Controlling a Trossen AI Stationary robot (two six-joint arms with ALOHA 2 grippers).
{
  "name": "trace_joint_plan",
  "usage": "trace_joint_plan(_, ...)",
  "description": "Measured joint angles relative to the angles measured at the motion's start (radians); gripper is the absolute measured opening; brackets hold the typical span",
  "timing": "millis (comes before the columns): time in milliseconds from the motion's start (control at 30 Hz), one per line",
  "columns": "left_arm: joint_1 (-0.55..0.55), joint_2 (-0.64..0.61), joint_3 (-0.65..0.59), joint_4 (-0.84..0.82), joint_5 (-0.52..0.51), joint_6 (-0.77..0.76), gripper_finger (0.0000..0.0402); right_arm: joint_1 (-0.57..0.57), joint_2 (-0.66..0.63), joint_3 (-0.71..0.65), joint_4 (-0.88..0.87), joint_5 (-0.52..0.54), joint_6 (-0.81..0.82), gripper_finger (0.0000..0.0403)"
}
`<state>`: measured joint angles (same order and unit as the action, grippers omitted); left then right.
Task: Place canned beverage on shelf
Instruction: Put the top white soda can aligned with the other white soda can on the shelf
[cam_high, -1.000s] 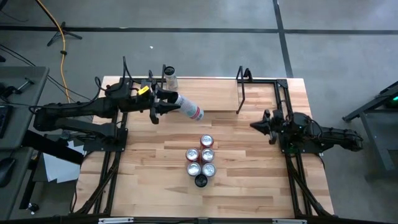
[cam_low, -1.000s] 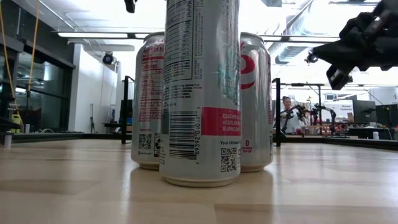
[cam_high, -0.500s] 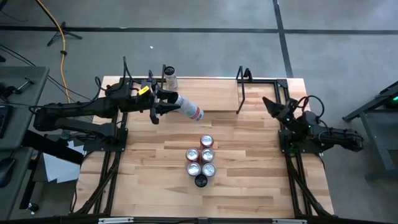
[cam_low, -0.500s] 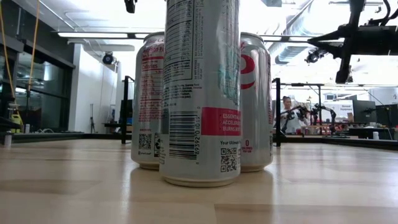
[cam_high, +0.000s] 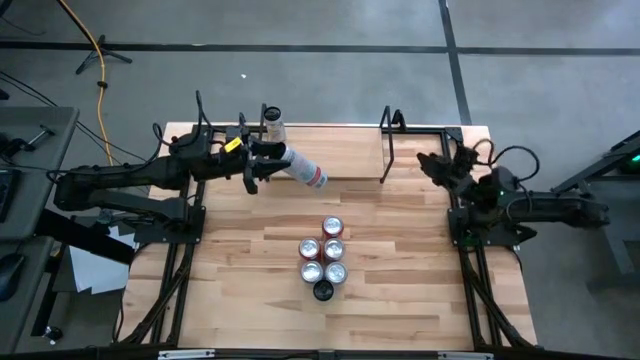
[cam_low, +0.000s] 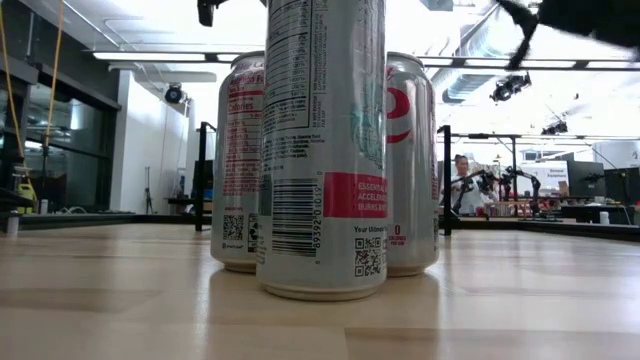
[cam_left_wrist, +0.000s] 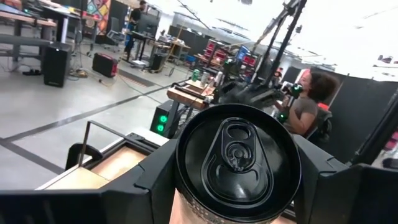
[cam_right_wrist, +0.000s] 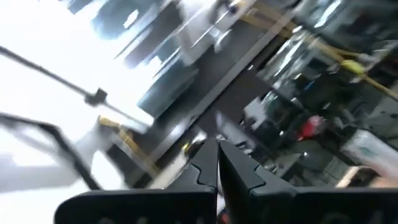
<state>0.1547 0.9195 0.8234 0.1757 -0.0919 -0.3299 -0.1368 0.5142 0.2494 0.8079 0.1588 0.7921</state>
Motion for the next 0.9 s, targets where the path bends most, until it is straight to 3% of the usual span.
trace_joint_plan(67, 0.000, 0.000, 0.000, 0.000, 0.000, 0.000, 0.0184, 0.000, 0.086, 0.126, -0.119, -0.055, -0.067, 0.0004)
trace_joint_plan(167, 0.000, 0.000, 0.000, -0.001, -0.001, 0.002, 0.0184, 0.000, 0.213, 0.334, -0.436, -0.084, -0.155, 0.0025)
trace_joint_plan(300, 0.000, 0.000, 0.000, -0.019, -0.001, 0.018, 0.0181, -0.001, 0.388, 0.590, -0.834, -0.085, -0.227, 0.0089)
trace_joint_plan(400, 0.000, 0.000, 0.000, -0.055, 0.000, 0.020, 0.0184, 0.000, 0.503, 0.740, -1.005, -0.084, -0.286, 0.0148)
trace_joint_plan(667, 0.000, 0.000, 0.000, -0.090, -0.002, 0.044, 0.0183, 0.000, 0.747, 1.015, -1.144, -0.115, -0.438, 0.0285)
trace_joint_plan(900, 0.000, 0.000, 0.000, -0.090, -0.027, 0.054, 0.0186, 0.026, 0.942, 1.166, -1.167, -0.115, -0.529, 0.0330)
